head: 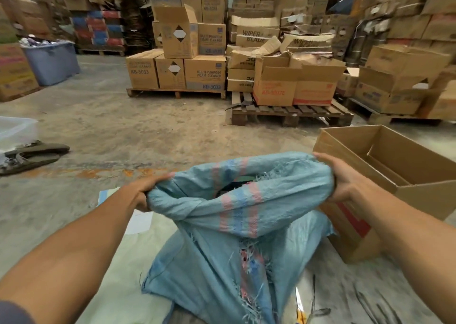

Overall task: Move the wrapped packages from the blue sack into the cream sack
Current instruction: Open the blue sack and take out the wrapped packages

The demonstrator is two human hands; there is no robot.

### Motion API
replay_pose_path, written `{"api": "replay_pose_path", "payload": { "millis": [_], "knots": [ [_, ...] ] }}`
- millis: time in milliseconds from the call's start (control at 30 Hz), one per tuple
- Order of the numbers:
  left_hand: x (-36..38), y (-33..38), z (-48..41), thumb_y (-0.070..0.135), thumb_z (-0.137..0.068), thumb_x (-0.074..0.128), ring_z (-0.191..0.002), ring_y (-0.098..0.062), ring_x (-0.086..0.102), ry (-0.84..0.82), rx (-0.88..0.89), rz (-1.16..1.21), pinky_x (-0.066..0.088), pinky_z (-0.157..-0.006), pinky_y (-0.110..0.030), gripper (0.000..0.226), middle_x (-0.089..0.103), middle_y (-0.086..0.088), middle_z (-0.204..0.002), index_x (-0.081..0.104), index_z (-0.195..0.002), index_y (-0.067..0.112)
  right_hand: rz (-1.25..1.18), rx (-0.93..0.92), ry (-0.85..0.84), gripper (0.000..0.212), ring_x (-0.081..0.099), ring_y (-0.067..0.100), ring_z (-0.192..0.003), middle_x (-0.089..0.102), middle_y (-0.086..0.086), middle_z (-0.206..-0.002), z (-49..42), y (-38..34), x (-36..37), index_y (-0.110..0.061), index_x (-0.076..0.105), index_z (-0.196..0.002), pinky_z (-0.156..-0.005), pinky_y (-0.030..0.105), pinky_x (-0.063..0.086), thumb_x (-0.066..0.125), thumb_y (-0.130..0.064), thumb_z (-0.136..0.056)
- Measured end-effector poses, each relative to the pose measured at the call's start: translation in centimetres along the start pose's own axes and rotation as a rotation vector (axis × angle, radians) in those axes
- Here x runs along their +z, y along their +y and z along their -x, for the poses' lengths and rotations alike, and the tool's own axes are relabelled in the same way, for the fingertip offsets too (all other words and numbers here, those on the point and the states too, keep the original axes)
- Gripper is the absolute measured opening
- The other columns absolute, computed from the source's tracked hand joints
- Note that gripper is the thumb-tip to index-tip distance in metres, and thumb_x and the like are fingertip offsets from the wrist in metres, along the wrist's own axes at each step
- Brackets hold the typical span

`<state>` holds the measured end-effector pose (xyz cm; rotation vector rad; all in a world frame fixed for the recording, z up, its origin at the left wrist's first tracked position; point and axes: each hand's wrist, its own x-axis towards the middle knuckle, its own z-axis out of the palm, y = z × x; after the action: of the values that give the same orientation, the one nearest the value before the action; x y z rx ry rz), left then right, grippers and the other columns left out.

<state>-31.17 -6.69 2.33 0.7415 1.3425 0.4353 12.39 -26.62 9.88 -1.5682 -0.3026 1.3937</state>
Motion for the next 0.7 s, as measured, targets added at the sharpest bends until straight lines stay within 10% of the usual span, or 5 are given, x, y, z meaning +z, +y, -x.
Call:
{"api": "replay_pose_path", "payload": {
  "millis": [167, 333, 467, 567, 700],
  "knots": [
    [-1.3, -0.7, -5.9, 0.034, -0.005, 0.100, -0.087, -0.034, 0.072, 0.319, 0.143, -0.587, 0.062, -0.068, -0.047, 0.122, 0.072, -0.018, -0.101, 0.062, -0.115, -0.004, 0.780, -0.082, 0.231, 0.018, 0.062, 0.025, -0.071, 0.065, 0.012, -0.084, -1.3, 0.0, 3.0, -0.005, 0.060, -0.095, -0.056, 0.033, 0.052, 0.068, -0.021, -0.090],
    [0.0, -1.2, 0.5, 0.061, -0.038, 0.093, -0.076, -0.026, 0.062, 0.668, 0.317, -1.023, 0.048, -0.054, -0.030, 0.077, 0.062, -0.007, -0.079, 0.054, -0.080, 0.010, 1.162, -0.331, 0.665, 0.028, 0.064, 0.028, -0.076, 0.069, 0.012, -0.088, -4.3, 0.1, 1.1, -0.009, 0.068, -0.085, -0.055, 0.027, 0.050, 0.077, -0.033, -0.073],
    [0.5, -1.7, -0.6, 0.051, -0.047, 0.095, -0.069, -0.028, 0.065, 0.682, 0.315, -0.911, 0.050, -0.055, -0.031, 0.063, 0.064, -0.010, -0.072, 0.057, -0.070, 0.007, 1.339, -0.456, 0.828, 0.017, 0.064, 0.030, -0.083, 0.069, 0.013, -0.094, -3.4, 1.1, 2.5, -0.009, 0.070, -0.094, -0.064, 0.031, 0.047, 0.071, -0.022, -0.084],
    [0.9, -1.0, -4.0, 0.042, -0.046, 0.098, -0.078, -0.032, 0.066, 0.520, 0.267, -0.561, 0.057, -0.058, -0.037, 0.071, 0.066, -0.015, -0.089, 0.061, -0.091, 0.001, 1.274, -0.358, 0.624, 0.019, 0.066, 0.026, -0.072, 0.066, 0.016, -0.089, -3.6, 1.0, 4.3, -0.005, 0.062, -0.085, -0.053, 0.025, 0.046, 0.066, -0.022, -0.089],
    [5.2, -0.3, -4.1, 0.022, -0.098, 0.060, -0.098, -0.028, 0.062, 0.173, 0.089, 0.199, 0.051, -0.086, -0.038, 0.025, 0.062, -0.007, -0.108, 0.058, -0.116, 0.004, 0.324, -0.020, 0.085, 0.015, 0.063, 0.022, -0.063, 0.060, 0.013, -0.079, -2.9, 0.4, 8.0, 0.001, 0.057, -0.092, -0.044, 0.030, 0.055, 0.048, -0.003, -0.103]
  ]
}}
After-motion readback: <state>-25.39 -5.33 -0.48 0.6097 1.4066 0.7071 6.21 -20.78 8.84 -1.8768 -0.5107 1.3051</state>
